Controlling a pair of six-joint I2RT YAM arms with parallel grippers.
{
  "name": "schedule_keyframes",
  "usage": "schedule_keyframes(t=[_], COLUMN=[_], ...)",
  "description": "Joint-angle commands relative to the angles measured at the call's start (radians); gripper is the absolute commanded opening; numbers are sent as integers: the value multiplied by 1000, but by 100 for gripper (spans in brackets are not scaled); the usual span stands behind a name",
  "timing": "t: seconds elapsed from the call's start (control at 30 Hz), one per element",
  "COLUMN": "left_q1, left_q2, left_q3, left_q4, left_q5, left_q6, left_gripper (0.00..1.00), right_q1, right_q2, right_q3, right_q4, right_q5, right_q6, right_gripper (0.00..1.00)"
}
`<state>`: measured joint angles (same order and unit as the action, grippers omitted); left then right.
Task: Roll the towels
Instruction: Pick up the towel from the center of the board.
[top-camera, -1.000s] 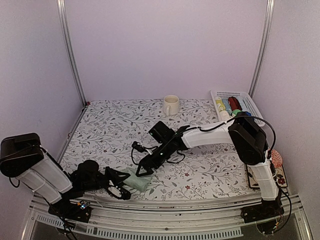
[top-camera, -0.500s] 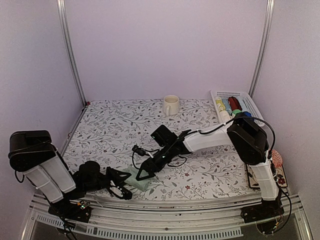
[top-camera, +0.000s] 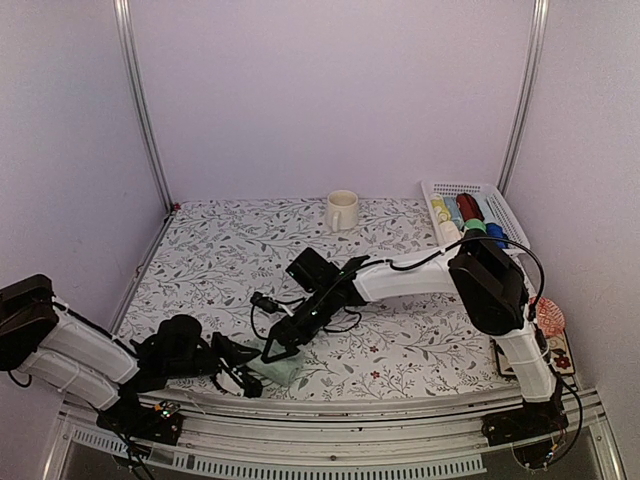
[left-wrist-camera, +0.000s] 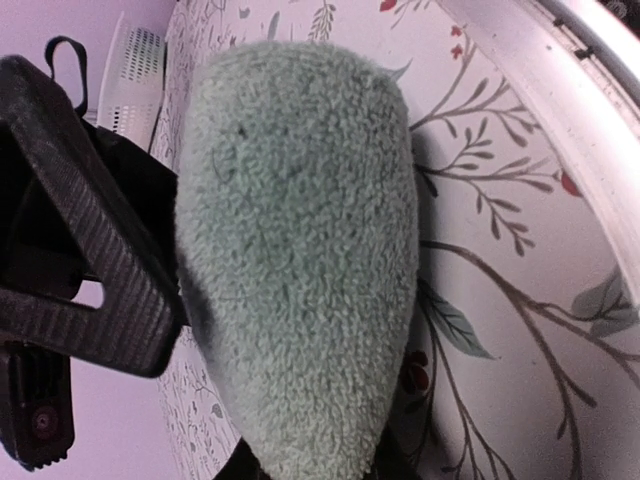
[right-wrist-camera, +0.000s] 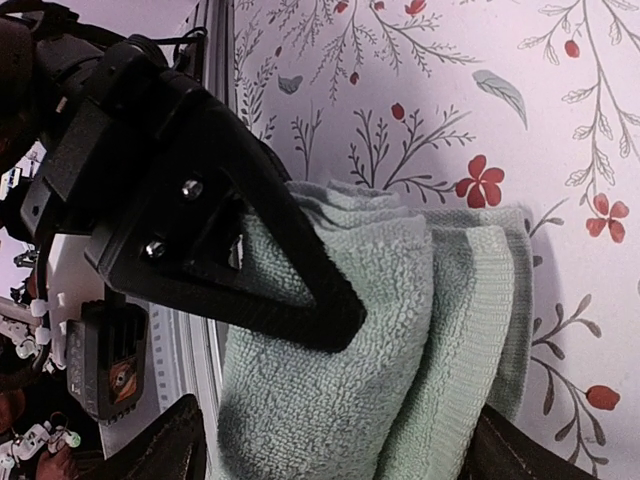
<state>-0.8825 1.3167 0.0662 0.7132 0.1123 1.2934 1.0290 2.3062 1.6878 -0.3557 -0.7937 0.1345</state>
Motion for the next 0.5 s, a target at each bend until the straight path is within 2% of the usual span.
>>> schedule_keyframes(t=[0.0, 0.17, 0.33, 0.47], left_q1=[3, 2, 2, 1], left_q2=[-4, 29, 60, 86], left_q3=[18, 7, -9, -6], left_q4=[-117, -82, -30, -30], left_q5=[38, 24, 3, -6], left_q6=[-38, -35, -6, -5], left_gripper=[5, 5, 5, 4], right_q1=[15, 17, 17, 17], right_q2=[33, 73, 60, 75], right_q3=[49, 43, 41, 65], right_q4=[-74, -104, -112, -136], right_q5=[28, 55, 103, 80], right_q6=[-34, -52, -62, -77], right_gripper=[82, 81, 85, 86])
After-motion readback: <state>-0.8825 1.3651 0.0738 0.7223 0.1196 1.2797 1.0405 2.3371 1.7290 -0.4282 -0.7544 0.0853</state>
